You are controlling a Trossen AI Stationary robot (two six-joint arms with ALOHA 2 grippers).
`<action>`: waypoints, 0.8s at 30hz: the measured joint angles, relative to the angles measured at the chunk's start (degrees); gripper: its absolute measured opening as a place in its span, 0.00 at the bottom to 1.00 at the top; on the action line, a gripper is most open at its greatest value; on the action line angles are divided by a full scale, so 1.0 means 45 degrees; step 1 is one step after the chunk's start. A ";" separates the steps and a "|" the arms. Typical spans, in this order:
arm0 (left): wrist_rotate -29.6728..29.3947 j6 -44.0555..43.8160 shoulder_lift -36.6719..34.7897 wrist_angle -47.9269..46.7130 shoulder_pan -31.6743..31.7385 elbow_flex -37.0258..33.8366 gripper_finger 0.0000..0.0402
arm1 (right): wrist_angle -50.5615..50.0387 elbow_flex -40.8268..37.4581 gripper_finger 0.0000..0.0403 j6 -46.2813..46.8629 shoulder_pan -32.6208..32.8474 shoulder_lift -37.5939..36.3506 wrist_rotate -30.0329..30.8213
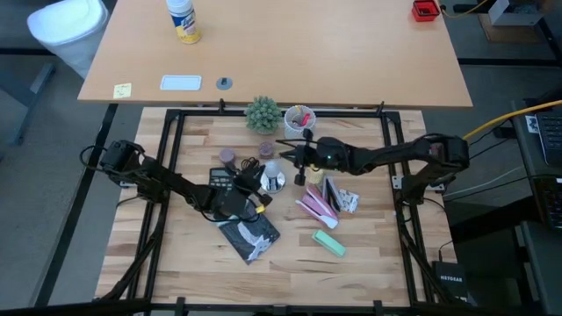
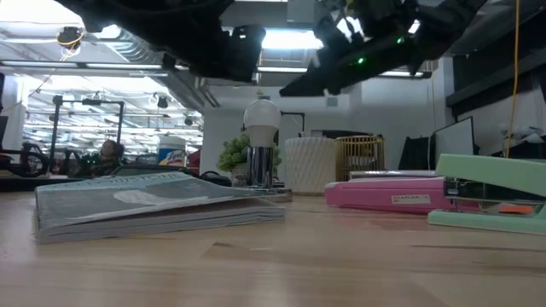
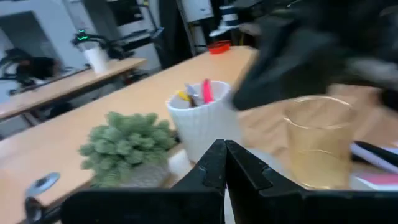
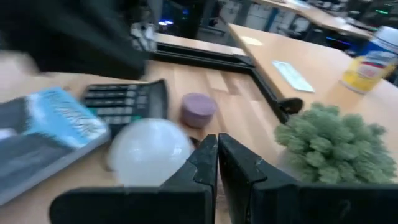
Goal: Screw lightbulb
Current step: Remove the lightbulb from the lamp
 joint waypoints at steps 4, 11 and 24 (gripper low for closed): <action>-0.0063 0.0204 0.0000 -0.0056 0.0597 0.0000 0.00 | -0.0644 0.0005 0.05 0.0369 0.0591 -0.0570 -0.1024; 0.1413 0.0154 0.0000 -0.0621 0.1684 0.0000 0.00 | -0.0881 -0.0091 0.05 0.0666 0.1663 -0.0278 -0.1078; 0.2543 -0.1540 0.0000 -0.2311 0.1461 -0.0005 0.00 | -0.0098 -0.0277 0.05 0.0686 0.1105 0.1020 0.0289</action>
